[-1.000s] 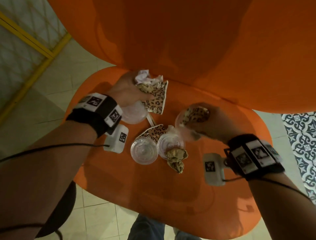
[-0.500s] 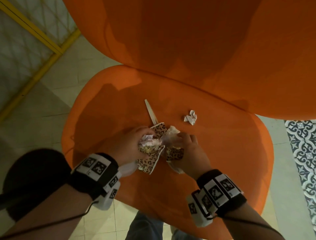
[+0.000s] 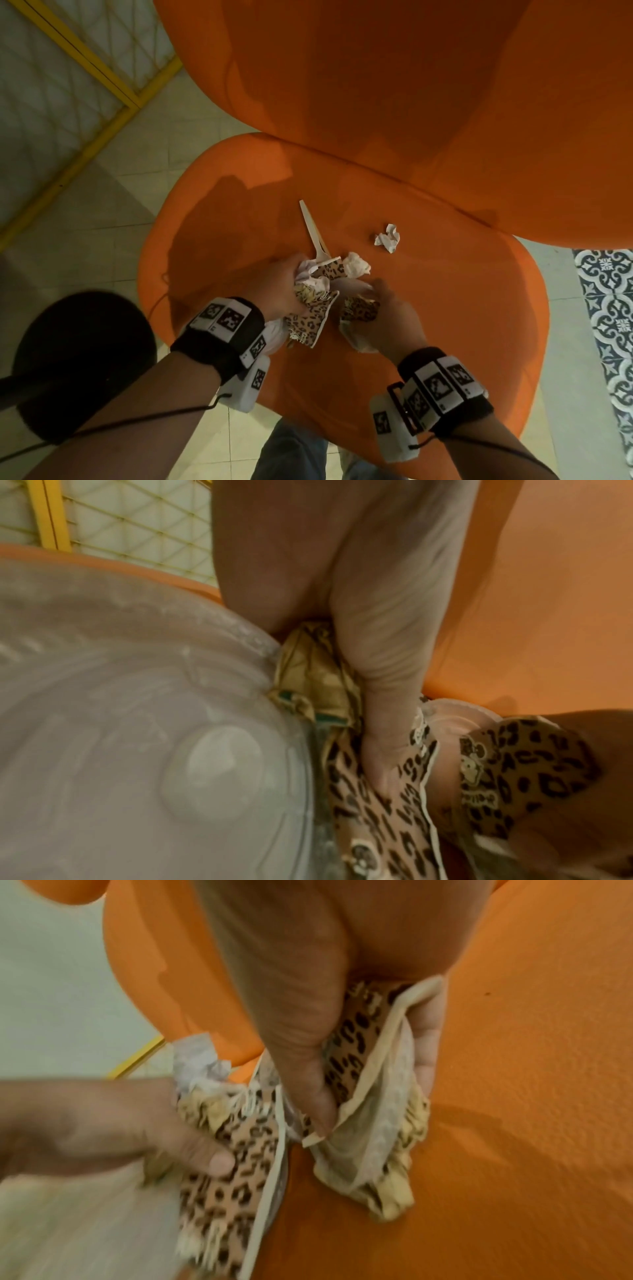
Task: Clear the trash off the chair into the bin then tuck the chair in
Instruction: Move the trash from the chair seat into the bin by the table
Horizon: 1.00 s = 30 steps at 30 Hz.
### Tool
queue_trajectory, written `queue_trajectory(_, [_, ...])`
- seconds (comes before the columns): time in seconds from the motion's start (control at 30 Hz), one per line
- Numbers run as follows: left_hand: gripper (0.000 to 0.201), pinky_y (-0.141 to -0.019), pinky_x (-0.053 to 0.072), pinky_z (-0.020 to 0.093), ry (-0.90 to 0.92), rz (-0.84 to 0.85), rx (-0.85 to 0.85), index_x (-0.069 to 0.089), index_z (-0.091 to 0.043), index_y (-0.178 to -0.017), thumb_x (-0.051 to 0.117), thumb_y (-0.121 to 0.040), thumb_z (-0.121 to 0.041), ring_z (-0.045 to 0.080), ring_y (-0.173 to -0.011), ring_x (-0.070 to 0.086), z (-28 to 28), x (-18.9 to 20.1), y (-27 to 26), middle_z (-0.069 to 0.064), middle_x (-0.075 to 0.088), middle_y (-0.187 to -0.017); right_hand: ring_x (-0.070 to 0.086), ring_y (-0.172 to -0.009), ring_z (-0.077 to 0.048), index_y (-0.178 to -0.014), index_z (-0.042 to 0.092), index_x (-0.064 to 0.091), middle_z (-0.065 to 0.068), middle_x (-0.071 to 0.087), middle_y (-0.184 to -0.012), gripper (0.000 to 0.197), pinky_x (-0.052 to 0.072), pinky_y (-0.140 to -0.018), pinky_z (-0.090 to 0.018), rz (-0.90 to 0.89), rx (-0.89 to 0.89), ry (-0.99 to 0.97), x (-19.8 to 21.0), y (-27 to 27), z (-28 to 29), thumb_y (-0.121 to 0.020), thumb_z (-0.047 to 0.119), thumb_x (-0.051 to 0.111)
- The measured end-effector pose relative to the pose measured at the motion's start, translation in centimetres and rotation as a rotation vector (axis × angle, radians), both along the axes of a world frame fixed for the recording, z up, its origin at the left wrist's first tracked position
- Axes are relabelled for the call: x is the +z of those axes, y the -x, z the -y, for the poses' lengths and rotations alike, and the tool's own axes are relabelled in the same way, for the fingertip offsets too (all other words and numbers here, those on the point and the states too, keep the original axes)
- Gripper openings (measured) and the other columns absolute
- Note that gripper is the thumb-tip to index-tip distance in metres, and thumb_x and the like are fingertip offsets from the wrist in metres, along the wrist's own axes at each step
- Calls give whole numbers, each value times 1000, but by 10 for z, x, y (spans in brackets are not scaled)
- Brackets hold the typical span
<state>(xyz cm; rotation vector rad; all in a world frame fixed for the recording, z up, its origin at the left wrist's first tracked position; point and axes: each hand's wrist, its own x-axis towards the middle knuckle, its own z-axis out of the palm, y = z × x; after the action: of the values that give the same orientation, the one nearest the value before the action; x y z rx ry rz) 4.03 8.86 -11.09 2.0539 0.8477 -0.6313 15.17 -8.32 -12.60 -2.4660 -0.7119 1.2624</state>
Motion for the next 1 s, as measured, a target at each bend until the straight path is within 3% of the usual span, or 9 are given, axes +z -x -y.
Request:
queue_trajectory(0.1, [72,-79,48,29,-48,-7,-3,46,-25,-128,83,-67,-23,12,-97,57,-1,3,11,-5,61,-121,63,-96,-24,-135,28,35,-3,63,-118,68,55,-73,-34,-22,50,-19,13,-16,-3,-78,22,72])
queue_trajectory(0.2, [72,-81,48,29,-92,-6,43,46,-32,-129,82,-67,-31,10,-95,58,-4,6,25,-12,62,-115,62,-102,-26,-143,33,23,-10,59,-125,90,55,-84,-41,-90,141,-63,20,-34,-17,-73,20,77])
queue_trajectory(0.3, [75,-86,46,27,-42,44,166,47,-25,-132,83,-67,-20,10,-101,56,-9,9,38,-8,61,-117,54,-120,-27,-149,30,11,-9,48,-141,106,50,-94,-35,-97,298,-17,16,-49,-37,-69,19,80])
queue_trajectory(0.4, [73,-83,40,22,-55,97,213,46,-18,-134,80,-70,-8,6,-101,51,-18,18,44,2,60,-125,52,-122,-27,-146,27,22,-9,48,-138,99,49,-95,-39,-55,424,24,7,-51,-48,-67,20,81])
queue_trajectory(0.6, [62,-57,35,12,-208,69,-160,47,-25,-131,74,-76,-12,7,-87,55,-46,44,16,-4,62,-114,55,-110,-30,-134,19,42,-7,33,-138,78,51,-90,-36,77,340,38,-4,-39,-38,-67,26,81])
queue_trajectory(0.7, [53,-60,35,15,-266,20,-468,49,-23,-127,69,-79,-11,11,-86,56,-57,44,-19,-2,63,-112,58,-108,-26,-127,18,48,-3,50,-127,67,51,-86,-37,59,278,-44,-3,-38,-24,-68,25,79])
queue_trajectory(0.8, [61,-56,37,22,-321,-120,-666,38,-26,-137,64,-84,-11,15,-76,55,-57,28,-52,3,62,-101,62,-100,-27,-125,22,47,-6,62,-114,63,52,-78,-37,66,151,-109,5,-48,-16,-70,26,78])
queue_trajectory(0.9, [46,-76,48,31,-412,-177,-845,56,-19,-126,57,-87,-43,23,-99,62,-57,10,-69,4,64,-113,57,-110,-35,-140,24,31,-12,55,-129,85,50,-82,-40,86,82,-100,11,-69,-24,-70,25,79])
queue_trajectory(1.0, [47,-101,41,37,-384,-252,-965,44,-14,-137,53,-93,-27,29,-126,48,-47,7,-79,11,46,-141,47,-121,-38,-148,20,20,-18,39,-140,92,46,-96,-46,97,168,71,9,-84,-38,-76,30,75])
